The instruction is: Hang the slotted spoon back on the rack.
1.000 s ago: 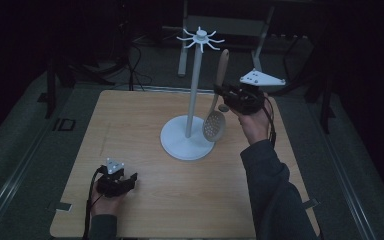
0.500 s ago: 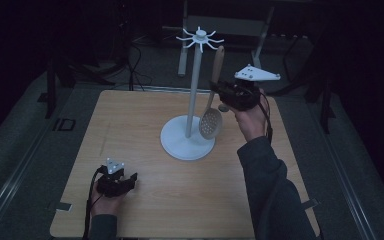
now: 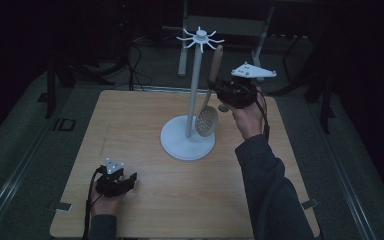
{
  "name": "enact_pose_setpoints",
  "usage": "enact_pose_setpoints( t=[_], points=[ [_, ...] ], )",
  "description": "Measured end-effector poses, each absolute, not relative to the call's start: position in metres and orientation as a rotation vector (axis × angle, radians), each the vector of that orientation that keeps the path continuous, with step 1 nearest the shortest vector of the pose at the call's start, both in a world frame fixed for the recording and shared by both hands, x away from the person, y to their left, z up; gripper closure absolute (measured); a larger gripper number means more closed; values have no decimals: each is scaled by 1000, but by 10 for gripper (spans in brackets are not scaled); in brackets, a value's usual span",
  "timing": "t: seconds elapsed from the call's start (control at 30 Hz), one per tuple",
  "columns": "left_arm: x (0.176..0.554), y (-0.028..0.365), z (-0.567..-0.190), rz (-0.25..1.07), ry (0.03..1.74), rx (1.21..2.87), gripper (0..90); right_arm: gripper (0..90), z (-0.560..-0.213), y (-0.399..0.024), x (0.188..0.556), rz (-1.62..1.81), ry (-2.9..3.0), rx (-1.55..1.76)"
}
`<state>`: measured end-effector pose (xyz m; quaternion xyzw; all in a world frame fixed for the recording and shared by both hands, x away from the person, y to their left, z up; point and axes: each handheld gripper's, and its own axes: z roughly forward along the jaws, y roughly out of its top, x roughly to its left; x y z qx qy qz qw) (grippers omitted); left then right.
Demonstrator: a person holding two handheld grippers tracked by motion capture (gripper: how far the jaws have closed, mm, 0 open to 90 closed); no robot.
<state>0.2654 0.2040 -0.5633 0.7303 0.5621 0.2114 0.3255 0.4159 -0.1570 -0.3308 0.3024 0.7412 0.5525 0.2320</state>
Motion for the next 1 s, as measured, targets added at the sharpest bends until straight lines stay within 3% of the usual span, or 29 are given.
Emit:
enact_pose_setpoints(
  t=[1.0],
  points=[
    [265, 205, -563, 557, 1473, 1916, 448, 732, -336, -149, 421, 1507, 2049, 849]
  ],
)
